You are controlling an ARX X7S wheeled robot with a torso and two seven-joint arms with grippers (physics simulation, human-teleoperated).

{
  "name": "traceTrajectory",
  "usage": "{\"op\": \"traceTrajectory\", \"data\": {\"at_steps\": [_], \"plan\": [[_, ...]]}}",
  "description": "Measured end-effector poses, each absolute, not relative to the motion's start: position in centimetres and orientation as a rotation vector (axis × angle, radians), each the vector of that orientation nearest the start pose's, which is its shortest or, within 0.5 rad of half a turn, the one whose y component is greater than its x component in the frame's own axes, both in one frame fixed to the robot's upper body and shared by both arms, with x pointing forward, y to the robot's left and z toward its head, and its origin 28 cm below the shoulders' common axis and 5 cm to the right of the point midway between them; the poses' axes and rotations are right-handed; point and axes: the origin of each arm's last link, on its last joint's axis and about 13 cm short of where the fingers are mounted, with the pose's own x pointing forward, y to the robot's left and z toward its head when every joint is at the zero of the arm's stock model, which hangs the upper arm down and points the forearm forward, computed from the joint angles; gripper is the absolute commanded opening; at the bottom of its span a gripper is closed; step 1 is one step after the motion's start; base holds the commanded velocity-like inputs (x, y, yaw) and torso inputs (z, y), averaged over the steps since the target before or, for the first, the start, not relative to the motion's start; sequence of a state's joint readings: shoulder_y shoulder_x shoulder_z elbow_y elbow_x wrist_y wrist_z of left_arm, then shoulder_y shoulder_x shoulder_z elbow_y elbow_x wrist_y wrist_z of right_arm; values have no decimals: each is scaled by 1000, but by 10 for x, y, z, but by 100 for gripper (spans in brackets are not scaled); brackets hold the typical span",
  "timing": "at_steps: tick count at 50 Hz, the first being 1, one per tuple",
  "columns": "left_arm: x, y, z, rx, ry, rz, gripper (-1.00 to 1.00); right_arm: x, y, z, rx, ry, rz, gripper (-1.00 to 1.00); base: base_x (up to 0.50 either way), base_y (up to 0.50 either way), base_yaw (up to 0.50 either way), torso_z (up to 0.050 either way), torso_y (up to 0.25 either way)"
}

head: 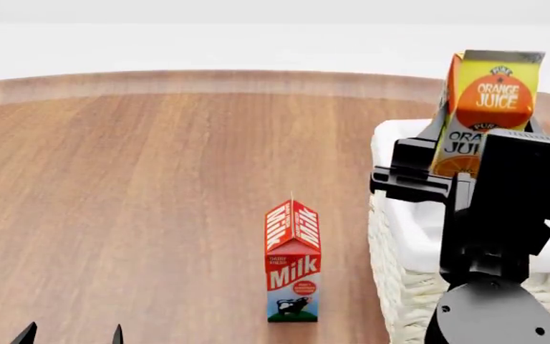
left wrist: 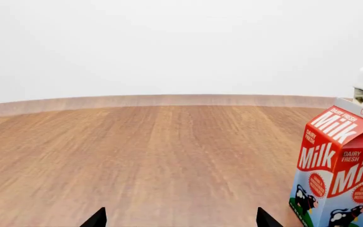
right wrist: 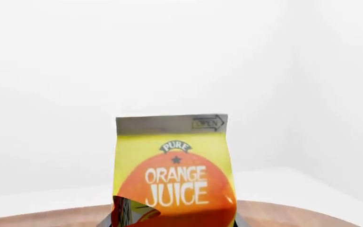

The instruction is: Pick up the orange juice, and put it in the basket.

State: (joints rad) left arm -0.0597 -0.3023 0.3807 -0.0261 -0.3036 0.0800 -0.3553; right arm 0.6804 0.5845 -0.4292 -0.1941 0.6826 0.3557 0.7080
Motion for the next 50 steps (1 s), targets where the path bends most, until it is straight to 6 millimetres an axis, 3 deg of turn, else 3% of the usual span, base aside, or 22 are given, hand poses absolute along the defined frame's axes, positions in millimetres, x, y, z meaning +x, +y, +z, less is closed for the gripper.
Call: {"op": "traceTrajectory", "data": {"at_steps": [29, 50], "plan": [[211, 205, 13, 0, 0, 0, 100, 332, -143, 164, -13, -164, -312, -100, 0, 0, 0, 0, 1], [211, 205, 13, 0, 0, 0, 100, 344, -146, 150, -22, -137, -340, -100, 0, 0, 0, 0, 1]]}}
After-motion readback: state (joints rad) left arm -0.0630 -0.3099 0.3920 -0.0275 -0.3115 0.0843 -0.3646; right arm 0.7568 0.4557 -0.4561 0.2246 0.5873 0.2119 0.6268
